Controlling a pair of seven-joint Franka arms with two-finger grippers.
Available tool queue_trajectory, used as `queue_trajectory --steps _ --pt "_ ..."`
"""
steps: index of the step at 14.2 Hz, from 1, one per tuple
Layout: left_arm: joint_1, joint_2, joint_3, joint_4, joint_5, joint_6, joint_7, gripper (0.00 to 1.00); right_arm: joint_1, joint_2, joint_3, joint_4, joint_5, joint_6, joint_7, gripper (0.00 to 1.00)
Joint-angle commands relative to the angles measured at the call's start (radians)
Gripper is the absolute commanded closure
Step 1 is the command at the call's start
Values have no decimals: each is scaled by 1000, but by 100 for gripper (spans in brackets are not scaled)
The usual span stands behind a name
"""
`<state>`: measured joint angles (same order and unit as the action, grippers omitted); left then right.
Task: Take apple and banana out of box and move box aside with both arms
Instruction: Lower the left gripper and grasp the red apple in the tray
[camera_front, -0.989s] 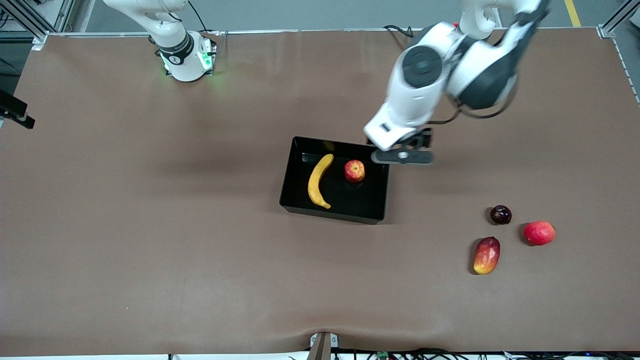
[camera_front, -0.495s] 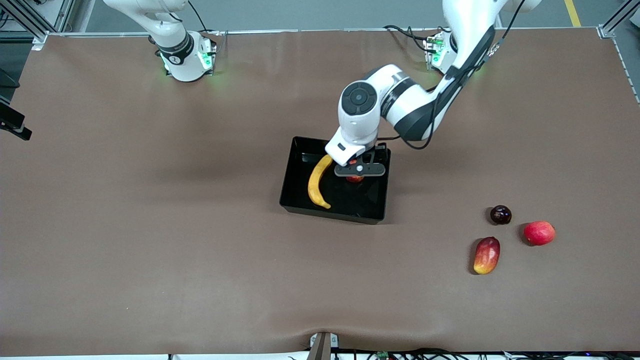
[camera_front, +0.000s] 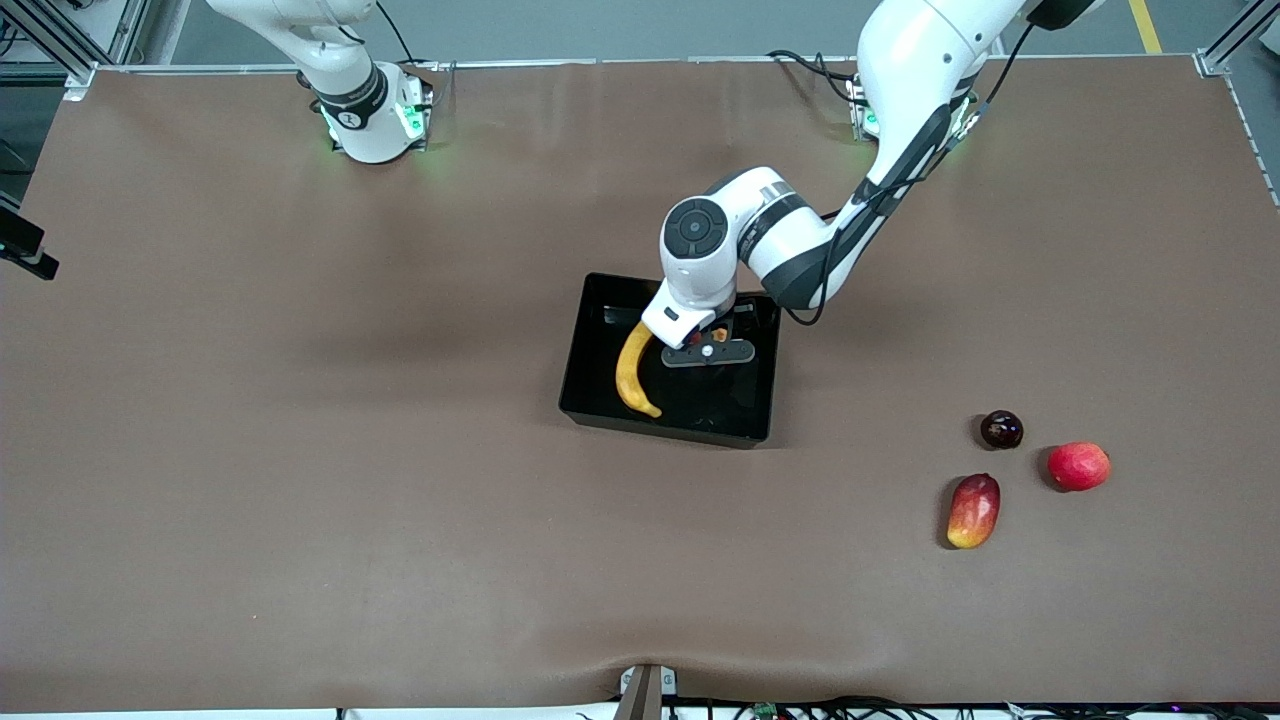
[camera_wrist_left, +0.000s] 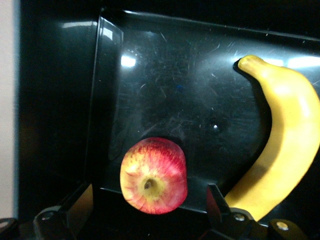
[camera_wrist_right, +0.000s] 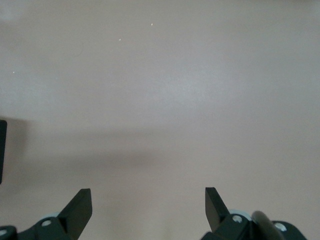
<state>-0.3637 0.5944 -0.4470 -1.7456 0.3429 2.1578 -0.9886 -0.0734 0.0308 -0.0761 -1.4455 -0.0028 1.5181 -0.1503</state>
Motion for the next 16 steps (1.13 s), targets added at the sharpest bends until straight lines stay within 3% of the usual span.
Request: queue_trajectory --steps 1,6,7,9,12,13,16 --pt "2 4 1 -37 28 51 -38 0 -19 -3 15 20 15 -59 -17 0" --pt "2 41 1 -35 28 65 -39 0 -19 -5 16 45 14 -118 -17 0" --pt "5 44 1 -35 28 65 -39 6 -17 -5 16 48 15 -119 -18 0" --pt "6 47 1 -35 28 65 -39 34 -13 -5 18 48 15 -118 -18 0" --pt "9 41 1 -31 28 60 -36 93 -6 9 19 48 17 -102 -20 0" --pt "9 36 1 -26 28 56 -29 100 -5 9 21 48 17 -104 -20 0" --pt "11 -1 1 -20 28 39 -25 100 -6 9 21 48 15 -102 -22 0"
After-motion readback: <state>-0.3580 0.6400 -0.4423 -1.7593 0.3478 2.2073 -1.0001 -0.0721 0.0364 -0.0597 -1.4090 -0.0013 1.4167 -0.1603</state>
